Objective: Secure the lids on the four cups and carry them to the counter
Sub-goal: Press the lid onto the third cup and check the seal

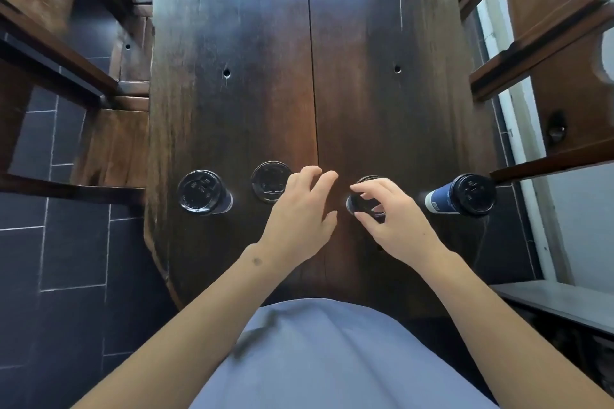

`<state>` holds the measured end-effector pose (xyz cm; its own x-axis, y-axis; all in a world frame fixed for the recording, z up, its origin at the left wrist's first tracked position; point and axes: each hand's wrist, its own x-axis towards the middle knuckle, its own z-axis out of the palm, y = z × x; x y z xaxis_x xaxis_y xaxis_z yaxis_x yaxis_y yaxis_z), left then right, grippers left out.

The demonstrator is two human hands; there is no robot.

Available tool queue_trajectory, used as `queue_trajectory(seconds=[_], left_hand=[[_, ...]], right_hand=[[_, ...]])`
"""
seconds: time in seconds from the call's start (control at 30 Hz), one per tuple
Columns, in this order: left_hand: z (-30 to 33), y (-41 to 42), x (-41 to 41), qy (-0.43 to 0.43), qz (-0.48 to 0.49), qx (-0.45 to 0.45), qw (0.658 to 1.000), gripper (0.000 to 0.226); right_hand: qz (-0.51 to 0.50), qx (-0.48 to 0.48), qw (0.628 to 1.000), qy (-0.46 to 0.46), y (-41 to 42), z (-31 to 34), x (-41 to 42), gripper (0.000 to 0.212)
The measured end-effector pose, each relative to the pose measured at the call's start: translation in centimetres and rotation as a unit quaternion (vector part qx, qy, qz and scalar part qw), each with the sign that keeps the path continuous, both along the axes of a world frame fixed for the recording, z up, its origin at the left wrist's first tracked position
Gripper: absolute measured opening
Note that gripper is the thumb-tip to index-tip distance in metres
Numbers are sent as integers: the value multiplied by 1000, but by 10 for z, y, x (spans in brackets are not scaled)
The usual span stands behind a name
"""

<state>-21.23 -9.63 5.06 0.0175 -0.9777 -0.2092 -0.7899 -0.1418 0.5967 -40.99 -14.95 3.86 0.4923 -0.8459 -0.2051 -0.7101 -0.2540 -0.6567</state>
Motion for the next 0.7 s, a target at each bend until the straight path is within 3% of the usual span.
queue_trajectory(seconds=[0.13,0.23,0.5,0.7], left_hand=[[-13,-15,-25,-80,-95,167,978,65],[-23,-28,-35,-64,-93,222,969,66],[-40,-49,-54,28,-32,201,979,94],[-49,-51,-65,51,-20,188,981,96]], right_hand=[[-15,-22,999,42,-5,-4,-34,41],[-13,-25,997,76,-16,-15,-55,46],[52,67,994,75,-53,-48,-67,85],[87,113,988,50,-65,-64,-67,93]])
